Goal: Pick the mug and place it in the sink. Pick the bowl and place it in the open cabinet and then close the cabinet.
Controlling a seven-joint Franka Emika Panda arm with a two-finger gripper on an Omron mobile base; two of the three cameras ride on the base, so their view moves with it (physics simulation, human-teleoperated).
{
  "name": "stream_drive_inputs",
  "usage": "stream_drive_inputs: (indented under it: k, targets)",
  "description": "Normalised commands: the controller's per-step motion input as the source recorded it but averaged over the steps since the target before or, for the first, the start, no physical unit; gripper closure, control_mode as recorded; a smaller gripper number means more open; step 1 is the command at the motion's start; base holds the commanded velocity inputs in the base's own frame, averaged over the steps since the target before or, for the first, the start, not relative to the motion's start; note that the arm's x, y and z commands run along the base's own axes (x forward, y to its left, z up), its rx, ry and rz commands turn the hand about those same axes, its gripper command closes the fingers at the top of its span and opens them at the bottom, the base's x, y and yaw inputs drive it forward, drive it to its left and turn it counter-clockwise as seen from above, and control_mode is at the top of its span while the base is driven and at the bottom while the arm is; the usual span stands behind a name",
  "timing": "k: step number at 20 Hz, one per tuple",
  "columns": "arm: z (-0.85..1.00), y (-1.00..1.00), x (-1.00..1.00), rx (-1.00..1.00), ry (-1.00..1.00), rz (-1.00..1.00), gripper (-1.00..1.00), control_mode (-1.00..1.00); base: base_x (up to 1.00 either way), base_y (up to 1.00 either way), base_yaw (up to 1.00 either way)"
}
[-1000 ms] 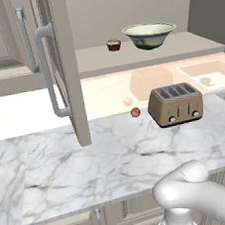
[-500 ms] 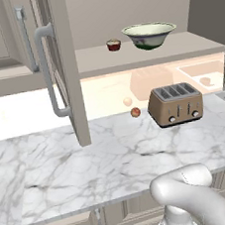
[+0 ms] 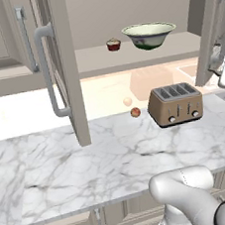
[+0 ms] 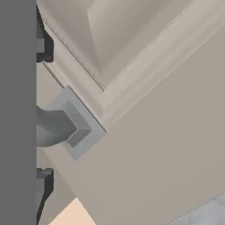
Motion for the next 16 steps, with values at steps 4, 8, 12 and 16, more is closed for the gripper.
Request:
stream_drive_inputs:
  k: [4, 8, 12, 16]
  targets:
    - [0.64, 0.76, 0.00, -0.09, -0.09, -0.03, -1.00, -1.00, 0.00, 0.00, 0.00]
    - [0.19, 0.51, -0.08, -0.15, -0.07, -0.09, -1.00, -1.00, 0.00, 0.00, 0.00]
    - [-0.40, 0.35, 0.01, -0.18, 0.01, -0.19, -1.00, -1.00, 0.00, 0.00, 0.00]
    - [-0.89, 0.25, 0.32, -0.20, 0.06, -0.24, -1.00, -1.00, 0.00, 0.00, 0.00]
